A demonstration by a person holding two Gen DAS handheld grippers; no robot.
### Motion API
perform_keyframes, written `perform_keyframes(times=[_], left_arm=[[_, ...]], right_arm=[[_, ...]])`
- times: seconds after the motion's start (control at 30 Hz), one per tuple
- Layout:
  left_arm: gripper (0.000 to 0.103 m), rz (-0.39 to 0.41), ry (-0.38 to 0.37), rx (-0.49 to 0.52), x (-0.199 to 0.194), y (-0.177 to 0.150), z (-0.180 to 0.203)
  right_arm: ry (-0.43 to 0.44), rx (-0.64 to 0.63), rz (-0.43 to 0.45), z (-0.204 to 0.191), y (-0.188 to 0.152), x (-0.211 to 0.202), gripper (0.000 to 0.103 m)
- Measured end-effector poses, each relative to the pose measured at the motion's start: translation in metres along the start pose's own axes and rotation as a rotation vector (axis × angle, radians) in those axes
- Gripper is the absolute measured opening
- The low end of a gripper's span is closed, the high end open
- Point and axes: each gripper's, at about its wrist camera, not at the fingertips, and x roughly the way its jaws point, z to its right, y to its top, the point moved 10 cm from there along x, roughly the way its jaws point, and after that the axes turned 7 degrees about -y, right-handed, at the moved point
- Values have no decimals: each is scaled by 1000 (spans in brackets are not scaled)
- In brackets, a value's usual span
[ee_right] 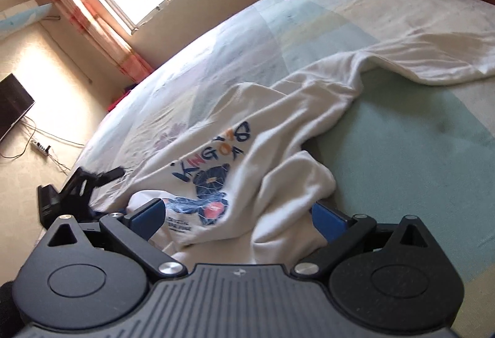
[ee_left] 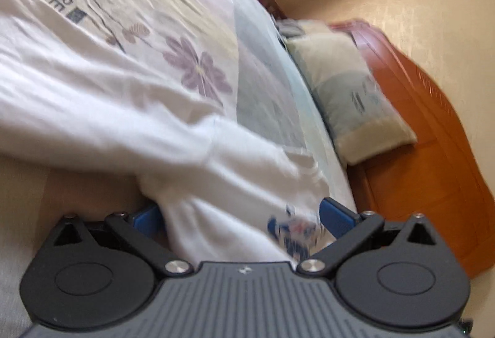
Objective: Fold clothes
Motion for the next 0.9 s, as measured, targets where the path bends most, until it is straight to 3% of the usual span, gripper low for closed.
perform_keyframes(times=[0.2, 0.27, 0.37, 0.47, 0.57, 0.63, 0.8, 0.87, 0.9], left_arm=[[102, -38, -64, -18, 1, -17, 10], [102, -78, -53, 66, 4, -26, 14], [100, -55, -39, 24, 13, -11, 9], [84, 8, -13, -50, 16, 10, -5], [61, 48, -11, -97, 6, 7, -17], [37, 61, -31, -129, -3, -2, -25], [35, 4, -3, -82, 8, -5, -24], [24, -22, 64, -47, 20, -3, -22], [12, -24, 91, -39, 23, -3, -23]], right_arm=[[-1, -3, -3, 1, -6, -5, 103], [6, 11, -13, 3, -10, -6, 103], [3, 23, -21, 6, -14, -4, 103], [-7, 34, -16, 10, -16, -3, 103], [-16, 44, -13, 16, -17, -5, 103], [-22, 51, -11, 20, -18, -6, 103], [-34, 66, -12, 27, -20, -7, 103], [-33, 67, -16, 26, -22, -5, 103], [-30, 64, -20, 25, -23, -5, 103]])
